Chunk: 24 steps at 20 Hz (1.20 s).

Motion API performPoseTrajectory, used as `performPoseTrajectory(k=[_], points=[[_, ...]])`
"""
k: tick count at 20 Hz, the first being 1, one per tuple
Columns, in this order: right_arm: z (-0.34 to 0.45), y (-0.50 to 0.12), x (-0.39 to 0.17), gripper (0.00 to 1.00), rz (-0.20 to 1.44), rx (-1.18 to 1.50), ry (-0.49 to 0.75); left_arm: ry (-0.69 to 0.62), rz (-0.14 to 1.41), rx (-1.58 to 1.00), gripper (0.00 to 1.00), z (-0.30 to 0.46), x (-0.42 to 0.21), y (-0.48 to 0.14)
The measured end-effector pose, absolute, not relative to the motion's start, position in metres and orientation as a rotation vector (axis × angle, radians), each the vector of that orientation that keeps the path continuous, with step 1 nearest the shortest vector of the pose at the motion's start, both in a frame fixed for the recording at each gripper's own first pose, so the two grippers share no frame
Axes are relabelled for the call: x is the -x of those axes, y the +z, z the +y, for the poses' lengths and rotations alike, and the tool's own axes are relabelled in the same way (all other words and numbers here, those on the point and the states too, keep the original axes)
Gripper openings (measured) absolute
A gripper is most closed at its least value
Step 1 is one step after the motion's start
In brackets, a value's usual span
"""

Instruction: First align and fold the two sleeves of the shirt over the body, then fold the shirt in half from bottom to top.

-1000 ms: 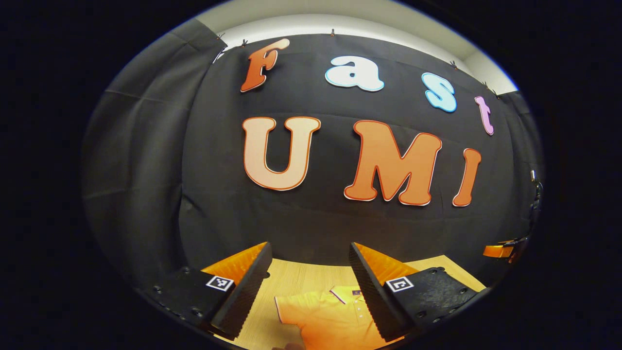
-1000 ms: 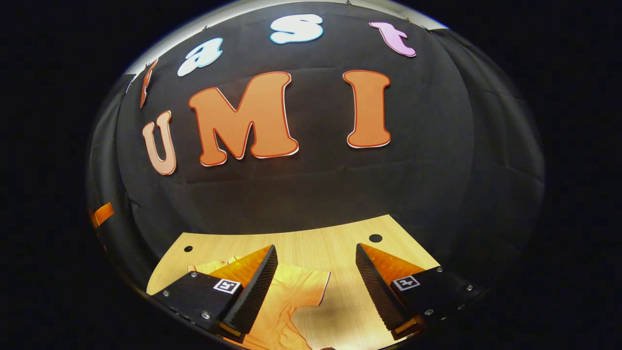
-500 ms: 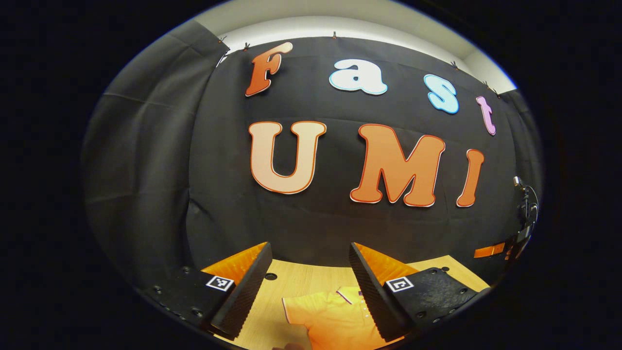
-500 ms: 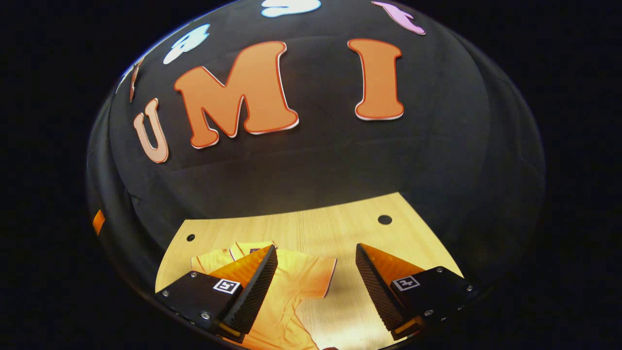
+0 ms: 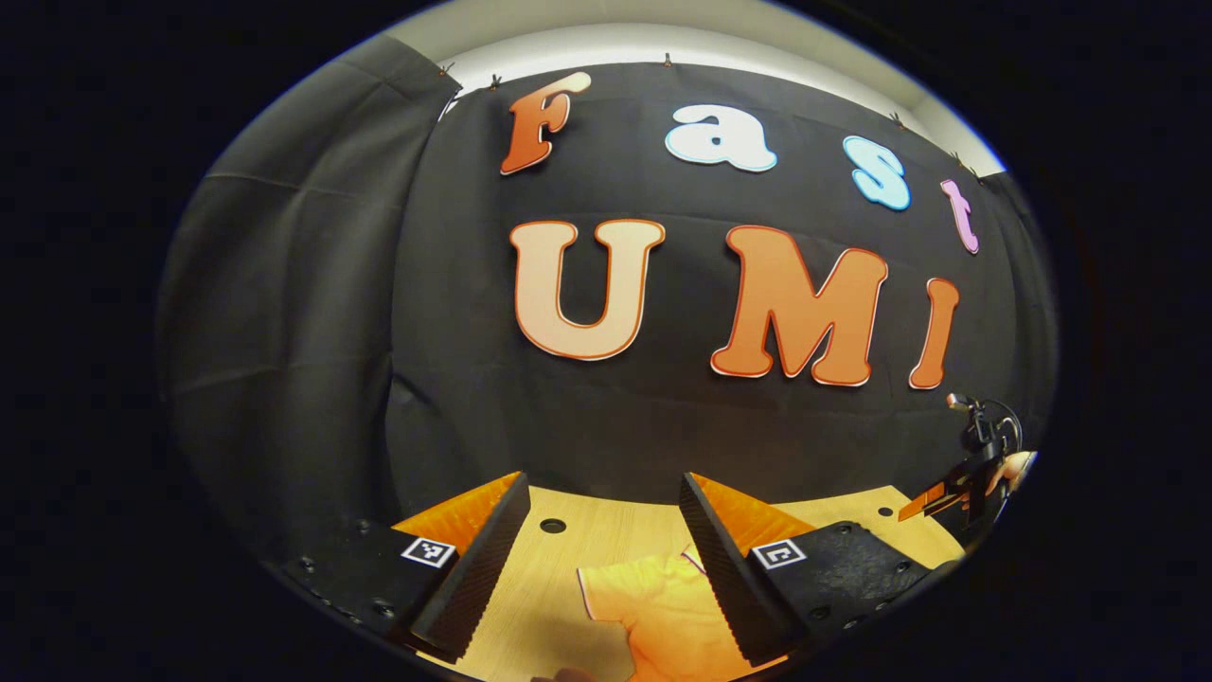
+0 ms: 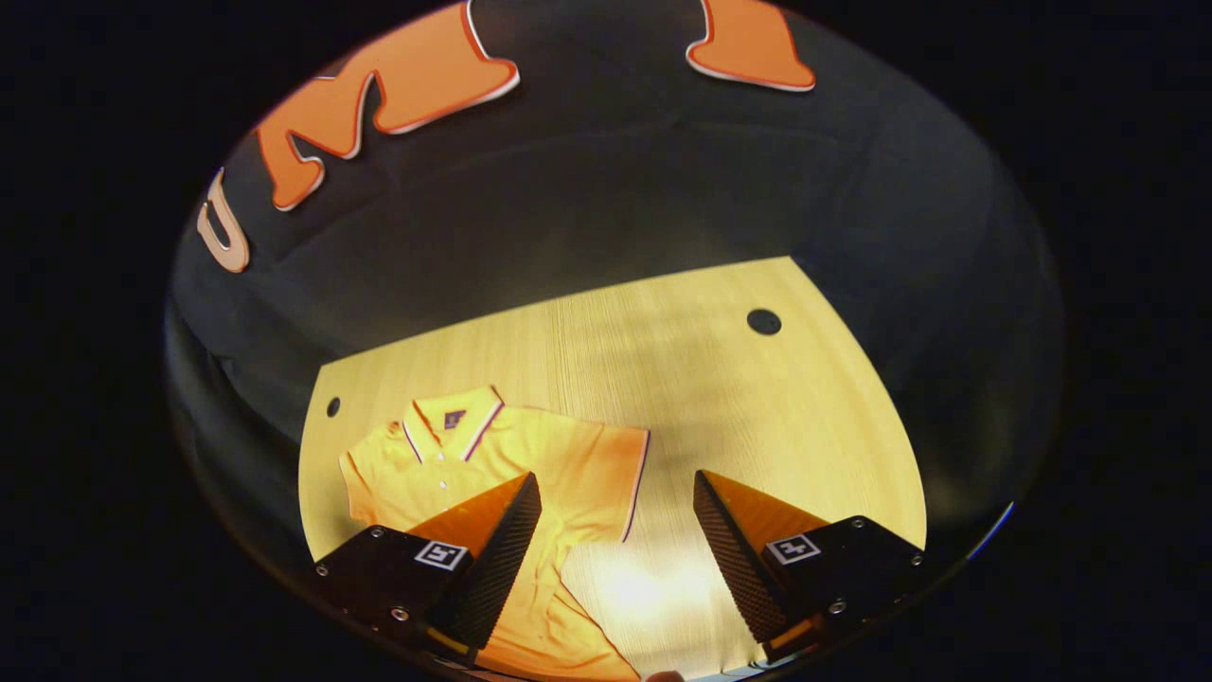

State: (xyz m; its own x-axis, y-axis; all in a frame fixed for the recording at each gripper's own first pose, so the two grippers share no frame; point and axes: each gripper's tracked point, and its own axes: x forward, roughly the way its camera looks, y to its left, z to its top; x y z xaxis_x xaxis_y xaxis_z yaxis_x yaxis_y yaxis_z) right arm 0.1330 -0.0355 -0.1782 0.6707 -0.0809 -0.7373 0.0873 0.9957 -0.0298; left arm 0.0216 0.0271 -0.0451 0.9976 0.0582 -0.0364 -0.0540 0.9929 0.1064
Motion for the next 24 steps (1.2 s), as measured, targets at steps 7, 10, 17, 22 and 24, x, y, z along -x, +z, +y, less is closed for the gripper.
performPoseTrajectory(k=[7, 10, 17, 22, 24], points=[[-0.043, -0.264, -0.161, 0.99, 1.060, -0.011, -0.149, 0.130, 0.087, -0.090, 0.98, 0.060, -0.027, -0.063], [-0.050, -0.292, -0.167, 0.99, 1.125, 0.024, -0.186, 0.165, 0.111, -0.097, 0.98, 0.075, -0.028, -0.071], [-0.048, -0.322, -0.174, 0.99, 1.188, 0.049, -0.203, 0.212, 0.167, -0.089, 0.98, 0.093, -0.029, -0.089], [-0.052, -0.331, -0.176, 0.98, 1.195, 0.075, -0.223, 0.204, 0.174, -0.096, 0.98, 0.087, -0.032, -0.093], [-0.051, -0.336, -0.176, 0.92, 1.204, 0.067, -0.219, 0.203, 0.179, -0.097, 0.98, 0.087, -0.033, -0.095]])
